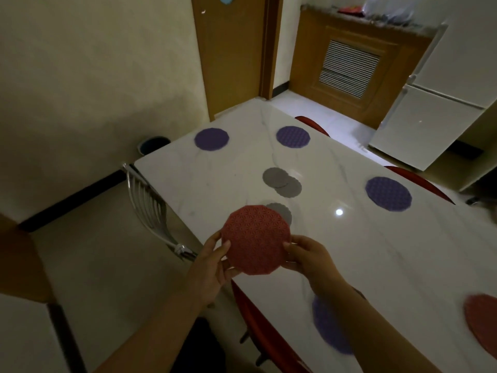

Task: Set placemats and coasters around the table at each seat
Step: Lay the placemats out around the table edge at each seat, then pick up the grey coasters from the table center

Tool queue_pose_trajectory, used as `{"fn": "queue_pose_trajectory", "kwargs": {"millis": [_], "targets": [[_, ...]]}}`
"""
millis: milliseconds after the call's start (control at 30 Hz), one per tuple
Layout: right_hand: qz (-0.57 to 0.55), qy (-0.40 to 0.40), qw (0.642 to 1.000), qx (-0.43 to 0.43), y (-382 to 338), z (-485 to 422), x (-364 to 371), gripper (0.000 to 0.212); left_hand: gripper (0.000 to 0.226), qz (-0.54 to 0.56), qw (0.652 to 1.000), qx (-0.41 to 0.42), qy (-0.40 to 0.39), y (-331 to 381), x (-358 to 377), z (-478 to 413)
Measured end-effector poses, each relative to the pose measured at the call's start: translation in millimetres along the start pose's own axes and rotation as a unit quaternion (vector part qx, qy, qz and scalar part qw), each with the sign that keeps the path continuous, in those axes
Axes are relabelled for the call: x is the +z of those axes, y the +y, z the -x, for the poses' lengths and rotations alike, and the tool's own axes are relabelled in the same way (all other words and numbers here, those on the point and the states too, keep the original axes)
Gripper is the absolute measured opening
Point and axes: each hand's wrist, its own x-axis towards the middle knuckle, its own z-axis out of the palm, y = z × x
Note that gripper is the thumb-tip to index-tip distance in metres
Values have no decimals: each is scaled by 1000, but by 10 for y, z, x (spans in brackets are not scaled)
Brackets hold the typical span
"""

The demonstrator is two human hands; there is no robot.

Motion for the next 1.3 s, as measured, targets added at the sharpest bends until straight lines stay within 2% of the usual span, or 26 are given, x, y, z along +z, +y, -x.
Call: {"fn": "queue_pose_trajectory", "kwargs": {"millis": [200, 367, 533, 700, 800, 900, 967, 1100, 1200, 1300], "targets": [[-48, 45, 998, -11, -149, -577, 570, 18, 39, -65, 997, 28, 8, 889, -499, -636], [-72, 96, 992, 26, -110, -1170, 1234, 21, 28, -96, 992, 69, 40, 1805, -1172, -1187], [-99, 144, 981, 86, 25, -1719, 1834, 20, 26, -64, 998, 12, 28, 2244, -1605, -1553], [-96, 175, 972, 123, 143, -2158, 2240, 21, 29, -34, 998, -49, 8, 2410, -1680, -1791], [-23, 207, 966, 152, 210, -2344, 2332, 24, 33, -47, 997, -65, -13, 2462, -1678, -1874], [172, 221, 943, 181, 275, -2434, 2329, 26, 35, -74, 993, -85, -29, 2494, -1646, -1938], [256, 208, 927, 177, 274, -2410, 2332, 31, 35, -88, 991, -98, -37, 2497, -1584, -1977], [308, 162, 923, 165, 279, -2316, 2242, 49, 33, -97, 986, -124, -56, 2410, -1334, -2052], [304, 176, 923, 155, 273, -2121, 2033, 36, 31, -124, 978, -146, -78, 2221, -1067, -2104], [270, 245, 922, 130, 248, -1857, 1658, 24, 27, -156, 969, -165, -94, 1938, -777, -2172]]}}
